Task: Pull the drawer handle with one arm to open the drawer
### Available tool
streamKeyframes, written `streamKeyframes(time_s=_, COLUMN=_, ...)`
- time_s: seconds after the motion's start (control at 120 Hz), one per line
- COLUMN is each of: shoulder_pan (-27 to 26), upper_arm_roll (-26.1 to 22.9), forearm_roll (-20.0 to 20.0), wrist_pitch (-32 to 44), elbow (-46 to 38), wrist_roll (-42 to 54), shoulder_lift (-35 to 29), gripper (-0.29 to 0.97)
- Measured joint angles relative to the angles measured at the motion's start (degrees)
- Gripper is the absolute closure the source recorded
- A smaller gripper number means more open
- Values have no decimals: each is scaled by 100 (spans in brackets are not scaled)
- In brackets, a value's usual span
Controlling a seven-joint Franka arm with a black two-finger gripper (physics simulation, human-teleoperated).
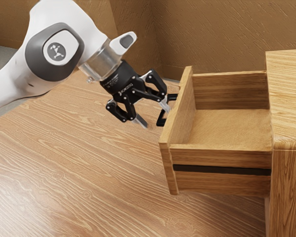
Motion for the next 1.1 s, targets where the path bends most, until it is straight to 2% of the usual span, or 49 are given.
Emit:
streamKeyframes(time_s=0.858, shoulder_pan=200, upper_arm_roll=416, forearm_roll=244, wrist_pitch=-94, elbow=-704, wrist_roll=134, shoulder_lift=-772, gripper=21)
streamKeyframes(time_s=0.908, shoulder_pan=199, upper_arm_roll=420, forearm_roll=255, wrist_pitch=-99, elbow=-706, wrist_roll=144, shoulder_lift=-803, gripper=18)
streamKeyframes(time_s=1.042, shoulder_pan=184, upper_arm_roll=422, forearm_roll=527, wrist_pitch=-183, elbow=-467, wrist_roll=186, shoulder_lift=-1119, gripper=11)
streamKeyframes(time_s=1.1, shoulder_pan=172, upper_arm_roll=400, forearm_roll=839, wrist_pitch=-331, elbow=-273, wrist_roll=214, shoulder_lift=-1329, gripper=8)
